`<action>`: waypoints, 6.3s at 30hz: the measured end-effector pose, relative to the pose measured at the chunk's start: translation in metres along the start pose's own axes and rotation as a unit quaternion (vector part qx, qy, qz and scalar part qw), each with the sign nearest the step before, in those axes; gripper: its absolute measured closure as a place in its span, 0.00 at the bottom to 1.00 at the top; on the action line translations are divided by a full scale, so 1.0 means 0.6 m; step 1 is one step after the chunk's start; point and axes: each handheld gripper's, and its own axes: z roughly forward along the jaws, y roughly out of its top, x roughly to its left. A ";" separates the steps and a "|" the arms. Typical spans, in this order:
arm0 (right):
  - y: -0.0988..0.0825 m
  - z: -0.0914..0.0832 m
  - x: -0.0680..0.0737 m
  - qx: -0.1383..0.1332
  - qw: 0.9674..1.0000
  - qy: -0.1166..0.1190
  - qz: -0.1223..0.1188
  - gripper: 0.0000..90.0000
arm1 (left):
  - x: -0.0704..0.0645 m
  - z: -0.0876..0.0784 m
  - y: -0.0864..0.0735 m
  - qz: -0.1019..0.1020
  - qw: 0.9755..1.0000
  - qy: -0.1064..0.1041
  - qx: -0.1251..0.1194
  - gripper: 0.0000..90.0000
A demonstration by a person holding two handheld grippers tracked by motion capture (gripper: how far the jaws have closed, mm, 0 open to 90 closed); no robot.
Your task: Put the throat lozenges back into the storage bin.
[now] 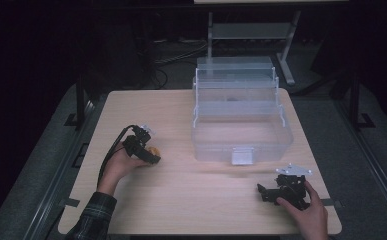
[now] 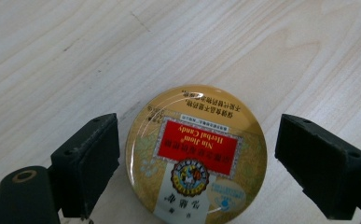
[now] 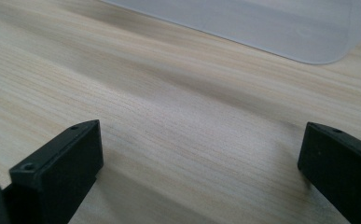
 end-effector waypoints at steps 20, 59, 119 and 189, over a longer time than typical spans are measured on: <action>0.000 0.000 0.000 0.000 1.000 0.000 0.000 0.00 | 0.003 0.023 0.002 -0.001 0.999 0.006 0.036 0.16; 0.000 0.000 0.000 0.000 1.000 0.000 0.000 0.00 | -0.004 -0.006 0.007 -0.003 1.000 -0.011 0.017 0.22; 0.000 0.000 0.000 0.000 1.000 0.000 0.000 0.00 | -0.051 -0.103 0.101 0.053 0.998 -0.025 -0.028 0.22; 0.000 0.000 0.000 0.000 1.000 0.000 0.000 0.00 | -0.150 -0.066 0.272 0.140 0.988 -0.061 -0.024 0.22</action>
